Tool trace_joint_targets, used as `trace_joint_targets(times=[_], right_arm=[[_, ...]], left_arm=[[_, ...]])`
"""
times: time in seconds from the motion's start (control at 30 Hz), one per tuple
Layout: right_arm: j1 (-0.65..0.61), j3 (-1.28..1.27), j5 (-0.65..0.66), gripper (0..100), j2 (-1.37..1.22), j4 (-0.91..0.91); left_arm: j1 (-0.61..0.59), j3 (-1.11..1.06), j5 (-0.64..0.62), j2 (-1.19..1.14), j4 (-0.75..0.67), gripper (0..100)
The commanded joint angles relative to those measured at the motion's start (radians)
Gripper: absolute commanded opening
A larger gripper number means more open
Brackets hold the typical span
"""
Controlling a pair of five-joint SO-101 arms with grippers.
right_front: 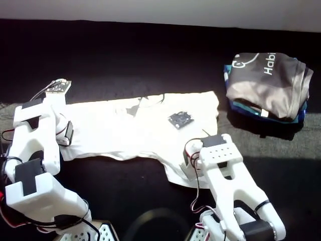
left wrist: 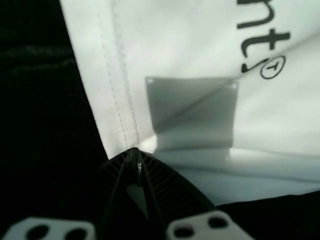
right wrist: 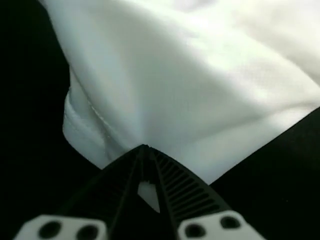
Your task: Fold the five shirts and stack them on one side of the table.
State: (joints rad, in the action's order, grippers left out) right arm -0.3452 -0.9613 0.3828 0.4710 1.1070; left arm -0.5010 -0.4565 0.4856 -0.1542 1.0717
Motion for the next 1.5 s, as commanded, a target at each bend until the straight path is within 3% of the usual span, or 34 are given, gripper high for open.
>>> trace_joint_targets(times=[0.0, 0.1, 0.27, 0.4, 0.83, 0.93, 1.07, 1.3, 1.47], right_arm=[[-0.051, 0.128, 0.031, 1.2, 0.122, 0.157], [-0.105, 0.173, 0.101, 4.6, 0.217, 0.259], [-0.122, 0.104, 0.230, 24.8, 0.252, 0.305], [-0.122, -0.007, 0.308, 24.8, 0.255, 0.277], [-0.117, -0.309, 0.313, 25.3, 0.249, -0.050], [-0.076, -0.328, 0.313, 23.2, 0.249, -0.110], [0.028, -0.283, 0.313, 0.2, 0.251, -0.185], [0.108, 0.021, 0.315, 0.8, 0.249, -0.101], [0.108, 0.200, 0.315, 0.8, 0.139, -0.150]], left_arm=[[-0.008, 0.024, 0.006, 0.018, 0.012, 1], [0.030, 0.018, 0.006, 0.018, 0.014, 1], [0.061, 0.021, 0.005, 0.018, 0.012, 1], [0.061, 0.022, 0.005, 0.019, 0.012, 1], [0.059, 0.021, 0.005, 0.018, 0.017, 1], [0.061, 0.021, 0.005, 0.018, 0.018, 1], [0.061, 0.019, 0.005, 0.018, 0.018, 1], [0.056, 0.019, 0.005, 0.018, 0.018, 1], [0.061, 0.019, 0.005, 0.018, 0.017, 1]])
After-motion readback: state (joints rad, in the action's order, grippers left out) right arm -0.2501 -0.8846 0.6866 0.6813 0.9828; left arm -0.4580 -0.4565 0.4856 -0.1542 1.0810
